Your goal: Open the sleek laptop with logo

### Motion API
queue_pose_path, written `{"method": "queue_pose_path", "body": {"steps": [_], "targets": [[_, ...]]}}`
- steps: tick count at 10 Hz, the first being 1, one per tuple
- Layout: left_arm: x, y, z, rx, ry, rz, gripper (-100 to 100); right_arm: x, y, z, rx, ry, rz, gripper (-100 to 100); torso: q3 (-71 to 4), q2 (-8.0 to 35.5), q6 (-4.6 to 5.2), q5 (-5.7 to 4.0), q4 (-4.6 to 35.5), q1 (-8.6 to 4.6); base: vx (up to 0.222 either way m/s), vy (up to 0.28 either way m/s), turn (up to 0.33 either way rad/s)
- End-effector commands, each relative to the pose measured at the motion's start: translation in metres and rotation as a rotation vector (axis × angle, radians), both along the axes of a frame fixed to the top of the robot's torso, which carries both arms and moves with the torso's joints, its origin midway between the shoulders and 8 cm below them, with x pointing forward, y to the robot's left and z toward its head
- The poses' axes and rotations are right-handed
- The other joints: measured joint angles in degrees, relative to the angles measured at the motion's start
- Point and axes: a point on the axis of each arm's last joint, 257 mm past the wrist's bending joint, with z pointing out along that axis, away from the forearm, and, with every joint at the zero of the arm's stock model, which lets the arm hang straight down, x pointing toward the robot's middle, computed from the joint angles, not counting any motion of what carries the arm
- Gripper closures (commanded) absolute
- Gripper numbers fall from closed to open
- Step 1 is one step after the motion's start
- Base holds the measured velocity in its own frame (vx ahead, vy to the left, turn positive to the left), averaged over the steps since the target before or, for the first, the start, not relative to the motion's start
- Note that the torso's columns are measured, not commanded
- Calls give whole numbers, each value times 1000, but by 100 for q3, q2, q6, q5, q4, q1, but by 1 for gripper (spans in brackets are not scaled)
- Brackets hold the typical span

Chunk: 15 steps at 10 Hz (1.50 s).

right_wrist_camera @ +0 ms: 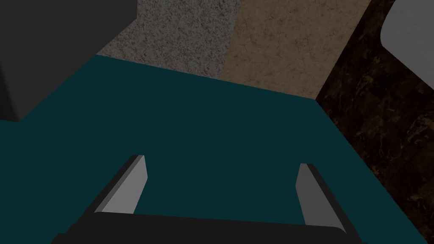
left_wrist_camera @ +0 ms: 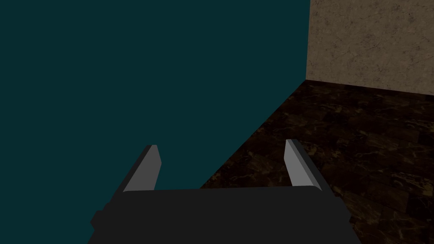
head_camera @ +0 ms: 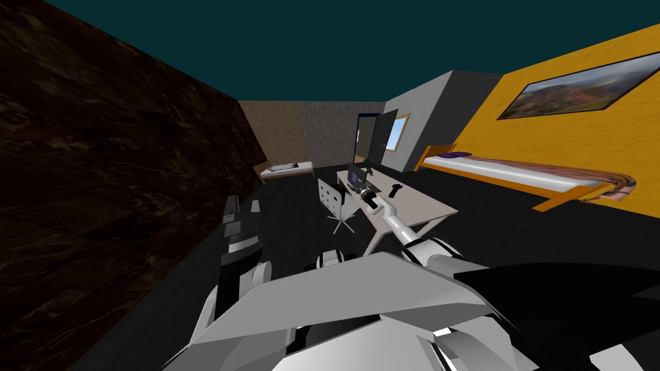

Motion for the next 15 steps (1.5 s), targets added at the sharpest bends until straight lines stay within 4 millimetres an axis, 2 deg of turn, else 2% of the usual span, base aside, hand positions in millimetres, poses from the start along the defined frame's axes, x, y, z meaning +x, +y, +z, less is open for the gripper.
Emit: {"method": "queue_pose_path", "body": {"steps": [1,3,4,6,7,8,9,10,11,13,14,15], "targets": [[0,0,0,0,0,0,0,12,-29,-6,-110,25,-60,-100,-3,-4,0,2,-1,6,32,66,4],[0,0,0,0,0,0,0,25,-68,-6,-244,51,-137,-100,2,3,0,-1,1,-3,35,72,12],[0,0,0,0,0,0,0,25,-69,-7,-244,52,-137,-100,1,1,1,2,1,5,33,60,0],[0,0,0,0,0,0,0,34,-106,0,-363,69,-209,-100,5,8,1,-1,2,-5,25,67,7],[0,0,0,0,0,0,0,33,-110,-4,-363,78,-214,-100,2,2,-1,2,2,5,25,54,5],[0,0,0,0,0,0,0,37,-126,3,-417,80,-246,-100,2,4,1,-1,0,-3,20,42,8],[0,0,0,0,0,0,0,36,-130,-2,-417,91,-251,-100,2,4,1,-2,1,-7,19,31,1],[0,0,0,0,0,0,0,37,-150,1,-466,104,-286,-100,3,4,1,-3,0,-8,17,35,6],[0,0,0,0,0,0,0,37,-150,1,-466,104,-286,-100,2,4,1,-1,1,-3,18,28,-3],[0,0,0,0,0,0,0,37,-186,8,-550,129,-351,-100,1,2,0,1,0,4,18,48,6],[0,0,0,0,0,0,0,37,-186,8,-550,129,-351,-100,1,1,0,2,0,7,15,41,0],[0,0,0,0,0,0,0,34,-216,13,-614,150,-403,-100,2,4,0,0,1,0,27,50,8]]}}
